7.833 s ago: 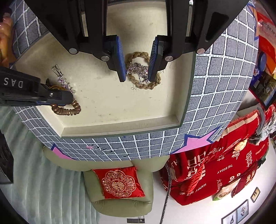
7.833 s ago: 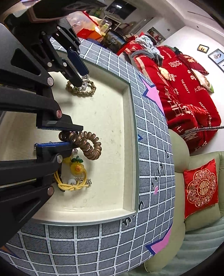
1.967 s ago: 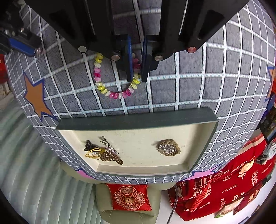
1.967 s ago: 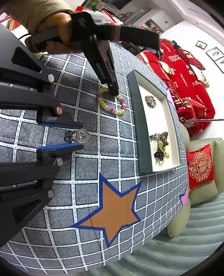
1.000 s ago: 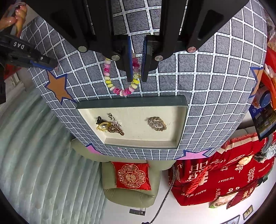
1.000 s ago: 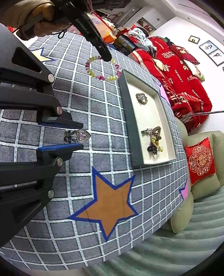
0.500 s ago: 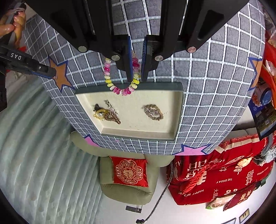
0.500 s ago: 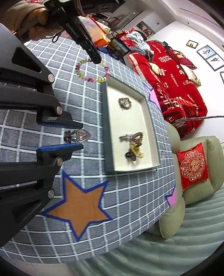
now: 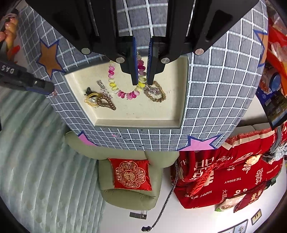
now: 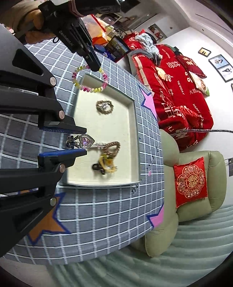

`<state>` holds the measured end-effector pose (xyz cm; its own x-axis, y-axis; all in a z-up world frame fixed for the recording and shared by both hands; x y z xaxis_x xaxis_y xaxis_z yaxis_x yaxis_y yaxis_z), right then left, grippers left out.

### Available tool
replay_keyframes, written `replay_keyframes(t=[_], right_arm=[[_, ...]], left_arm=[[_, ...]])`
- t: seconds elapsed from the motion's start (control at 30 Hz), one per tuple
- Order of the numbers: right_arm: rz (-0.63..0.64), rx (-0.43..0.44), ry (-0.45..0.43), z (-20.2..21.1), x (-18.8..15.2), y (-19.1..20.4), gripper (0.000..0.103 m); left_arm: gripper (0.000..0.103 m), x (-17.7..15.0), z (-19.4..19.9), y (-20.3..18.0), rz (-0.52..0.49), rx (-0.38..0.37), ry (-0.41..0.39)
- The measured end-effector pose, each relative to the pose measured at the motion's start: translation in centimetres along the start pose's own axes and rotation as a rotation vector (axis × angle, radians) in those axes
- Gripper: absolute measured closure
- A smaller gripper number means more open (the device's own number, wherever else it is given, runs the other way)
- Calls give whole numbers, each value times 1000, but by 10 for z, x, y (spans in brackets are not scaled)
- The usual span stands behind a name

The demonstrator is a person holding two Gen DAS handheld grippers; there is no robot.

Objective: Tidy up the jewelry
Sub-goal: 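Carry the heart pendant and pink-and-yellow bead bracelet over the tray with both tools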

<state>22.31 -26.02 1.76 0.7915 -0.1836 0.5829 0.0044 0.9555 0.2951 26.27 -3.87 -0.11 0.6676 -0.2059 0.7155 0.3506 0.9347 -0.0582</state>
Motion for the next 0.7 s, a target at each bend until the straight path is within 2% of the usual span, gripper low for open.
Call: replay_keyframes(t=[0.23, 0.7], right_arm=[[10, -13, -7, -16, 21, -5, 85], [11, -2, 39, -67, 36, -7, 85]], left_arm=[[84, 8, -26, 5, 1, 32, 18], [84, 14, -67, 8, 16, 56, 41]])
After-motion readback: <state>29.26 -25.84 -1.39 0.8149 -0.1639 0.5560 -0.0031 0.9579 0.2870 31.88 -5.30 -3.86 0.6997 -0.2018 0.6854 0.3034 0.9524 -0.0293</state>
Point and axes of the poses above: each gripper's, at about its wrist camera, not at the fingertips, and z roughly against the way its jaws point, y to its left, x to its top, the point moved 5 cm from there along -z, roughly the way its jaws point, and after that the axes turned 7 degrees about -z, right-handed, at the moved point
